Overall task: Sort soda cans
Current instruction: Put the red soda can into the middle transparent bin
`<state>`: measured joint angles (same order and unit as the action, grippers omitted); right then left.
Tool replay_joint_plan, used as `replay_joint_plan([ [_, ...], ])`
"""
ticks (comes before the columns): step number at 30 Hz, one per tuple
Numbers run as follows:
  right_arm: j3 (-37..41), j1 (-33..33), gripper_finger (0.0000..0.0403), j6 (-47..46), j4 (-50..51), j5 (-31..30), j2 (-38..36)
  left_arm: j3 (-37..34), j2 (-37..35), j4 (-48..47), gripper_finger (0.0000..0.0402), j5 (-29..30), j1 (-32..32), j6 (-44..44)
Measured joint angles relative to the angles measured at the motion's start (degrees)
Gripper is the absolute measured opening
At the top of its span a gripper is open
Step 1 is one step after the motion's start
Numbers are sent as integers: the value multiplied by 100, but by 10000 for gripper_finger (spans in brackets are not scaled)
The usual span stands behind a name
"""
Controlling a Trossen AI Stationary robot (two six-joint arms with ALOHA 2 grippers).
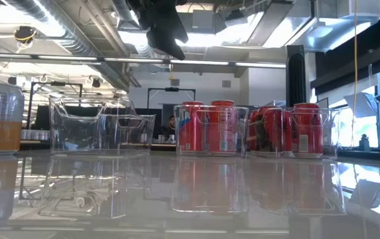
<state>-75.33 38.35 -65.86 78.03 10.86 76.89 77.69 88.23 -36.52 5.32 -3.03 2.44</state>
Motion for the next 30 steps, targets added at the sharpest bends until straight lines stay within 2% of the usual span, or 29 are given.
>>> replay_joint_plan([
  [11, 0, 1083, 344, -2197, -319, 938, 308, -142, 2, 13, 356, 0, 5, 30],
  [19, 0, 1498, 344, -3814, -961, 1343, 640, -142, 4, 40, 356, 0, 124, 6],
  [22, 0, 1543, 344, -4054, -1092, 1372, 847, -142, 4, 39, 356, 0, 189, 48],
  [30, 0, 1543, 344, -4045, -1223, 2005, 1343, -142, 4, 136, 356, -2, 396, 57],
])
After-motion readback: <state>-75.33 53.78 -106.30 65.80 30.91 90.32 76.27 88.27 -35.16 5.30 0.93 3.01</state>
